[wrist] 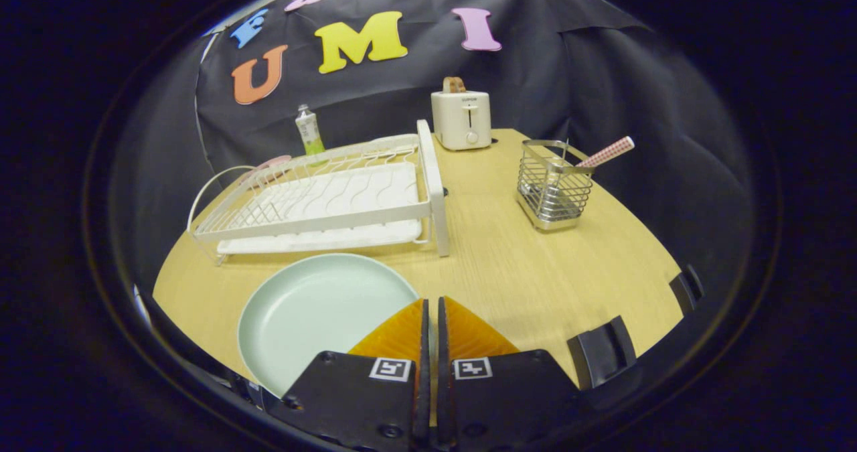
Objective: Take the plate from the dish rack, then take the spoon from the basket and place it into the plate.
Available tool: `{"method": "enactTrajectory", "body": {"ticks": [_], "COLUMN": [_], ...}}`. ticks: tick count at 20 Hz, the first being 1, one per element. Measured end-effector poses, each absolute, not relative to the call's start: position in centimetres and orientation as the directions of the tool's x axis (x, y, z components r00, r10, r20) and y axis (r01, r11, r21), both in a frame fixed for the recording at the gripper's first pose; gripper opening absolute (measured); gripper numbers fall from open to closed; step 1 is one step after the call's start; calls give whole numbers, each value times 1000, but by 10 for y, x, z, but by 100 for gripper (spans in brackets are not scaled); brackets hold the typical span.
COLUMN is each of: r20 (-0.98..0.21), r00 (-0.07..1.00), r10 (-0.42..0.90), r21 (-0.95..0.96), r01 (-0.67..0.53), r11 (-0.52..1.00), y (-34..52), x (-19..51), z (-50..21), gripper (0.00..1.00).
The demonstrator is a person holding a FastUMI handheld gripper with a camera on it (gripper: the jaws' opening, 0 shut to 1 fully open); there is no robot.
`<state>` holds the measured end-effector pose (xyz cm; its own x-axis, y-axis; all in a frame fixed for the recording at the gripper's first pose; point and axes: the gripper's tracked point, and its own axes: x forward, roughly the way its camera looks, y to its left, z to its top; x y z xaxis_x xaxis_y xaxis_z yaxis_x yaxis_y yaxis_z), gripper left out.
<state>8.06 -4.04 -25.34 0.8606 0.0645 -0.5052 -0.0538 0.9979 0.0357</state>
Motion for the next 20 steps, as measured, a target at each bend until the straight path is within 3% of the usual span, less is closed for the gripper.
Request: {"method": "enactTrajectory", "body": {"ticks": [2,8,12,20], "r20": [-440,-283,-265,-120], "r00": [893,958,963,988], "r10": [99,-39,-57,-97], "r21": [57,-19,27,23], "r01": [-82,35,67,100], "r11": [995,999,997,995], "y": [-43,-100,-131,-185], "x": [83,97,111,157], "z": [-236,-209,-208,-178], "gripper": [14,100,100,100]}}
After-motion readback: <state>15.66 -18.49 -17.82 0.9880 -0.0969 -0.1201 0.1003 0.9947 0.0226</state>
